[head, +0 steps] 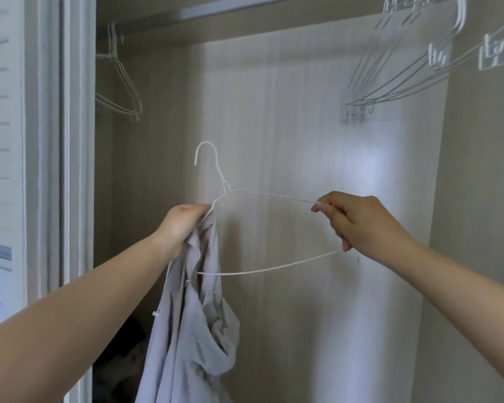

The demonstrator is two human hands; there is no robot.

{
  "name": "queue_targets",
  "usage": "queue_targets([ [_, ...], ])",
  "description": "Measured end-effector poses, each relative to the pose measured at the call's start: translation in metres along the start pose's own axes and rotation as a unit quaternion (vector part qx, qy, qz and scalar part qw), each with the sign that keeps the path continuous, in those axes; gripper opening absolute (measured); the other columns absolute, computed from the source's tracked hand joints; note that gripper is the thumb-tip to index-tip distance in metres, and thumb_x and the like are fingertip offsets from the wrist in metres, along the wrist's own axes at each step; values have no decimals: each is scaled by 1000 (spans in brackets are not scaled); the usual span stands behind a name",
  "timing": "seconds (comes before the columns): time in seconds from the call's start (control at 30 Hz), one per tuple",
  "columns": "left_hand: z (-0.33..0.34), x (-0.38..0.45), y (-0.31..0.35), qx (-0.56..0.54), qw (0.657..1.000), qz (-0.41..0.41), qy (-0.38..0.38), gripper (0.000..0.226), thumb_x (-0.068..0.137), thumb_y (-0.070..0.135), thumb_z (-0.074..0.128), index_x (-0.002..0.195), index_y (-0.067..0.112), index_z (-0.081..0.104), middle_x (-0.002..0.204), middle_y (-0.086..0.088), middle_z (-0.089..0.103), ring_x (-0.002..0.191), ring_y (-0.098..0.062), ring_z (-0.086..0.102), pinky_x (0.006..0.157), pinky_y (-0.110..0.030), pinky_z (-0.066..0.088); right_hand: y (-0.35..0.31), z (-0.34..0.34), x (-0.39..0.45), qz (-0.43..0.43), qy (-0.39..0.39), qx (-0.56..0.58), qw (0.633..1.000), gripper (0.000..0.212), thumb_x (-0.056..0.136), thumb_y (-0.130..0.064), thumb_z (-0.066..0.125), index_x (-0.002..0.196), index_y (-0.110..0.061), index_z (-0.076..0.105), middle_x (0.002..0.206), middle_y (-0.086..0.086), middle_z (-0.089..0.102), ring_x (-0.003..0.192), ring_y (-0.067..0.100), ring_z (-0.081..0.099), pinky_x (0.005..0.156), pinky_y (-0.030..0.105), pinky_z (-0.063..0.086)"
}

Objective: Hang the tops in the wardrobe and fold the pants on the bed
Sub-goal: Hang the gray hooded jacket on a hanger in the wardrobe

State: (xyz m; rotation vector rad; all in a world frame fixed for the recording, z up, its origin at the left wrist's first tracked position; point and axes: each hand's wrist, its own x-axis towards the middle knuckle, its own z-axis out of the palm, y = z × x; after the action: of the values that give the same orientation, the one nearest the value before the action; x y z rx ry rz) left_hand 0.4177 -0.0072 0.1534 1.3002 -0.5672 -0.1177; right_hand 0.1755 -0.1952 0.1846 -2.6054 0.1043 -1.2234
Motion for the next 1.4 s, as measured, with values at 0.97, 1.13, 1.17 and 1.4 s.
queue_targets([
  [0.97, 56, -35, 14, 33, 988, 134, -75, 28, 94, 29, 59, 86, 5, 71, 80, -12, 53, 76, -22, 49, 78, -35, 44, -15, 166, -64, -10, -389, 58, 919, 61, 83, -37, 66, 137, -24, 40, 138, -5, 50, 125, 16, 47, 103, 29, 37],
  [1.13, 38, -25, 12, 5, 992, 122, -39, 27, 94, 32, 58, 81, 11, 71, 73, -7, 64, 75, -21, 58, 77, -33, 47, 2, 179, -90, 40, -485, -38, 873, 50, 82, -47, 61, 126, -24, 53, 127, 2, 58, 118, 23, 52, 94, 29, 41],
  [1.17, 31, -20, 10, 21, 991, 130, -23, 30, 94, 32, 58, 83, 7, 70, 77, -10, 63, 77, -21, 56, 77, -33, 44, 6, 177, -91, 41, -483, -65, 873, 46, 84, -49, 59, 120, -19, 57, 122, 6, 61, 114, 26, 55, 92, 29, 43],
  [1.4, -10, 4, -32, 241, 947, 213, 3, 37, 93, 30, 59, 73, -1, 60, 61, 10, 54, 58, -3, 45, 61, -21, 35, 32, 117, -75, 11, -403, -230, 886, 41, 90, -47, 49, 114, -16, 61, 122, 6, 61, 115, 25, 55, 94, 33, 42],
])
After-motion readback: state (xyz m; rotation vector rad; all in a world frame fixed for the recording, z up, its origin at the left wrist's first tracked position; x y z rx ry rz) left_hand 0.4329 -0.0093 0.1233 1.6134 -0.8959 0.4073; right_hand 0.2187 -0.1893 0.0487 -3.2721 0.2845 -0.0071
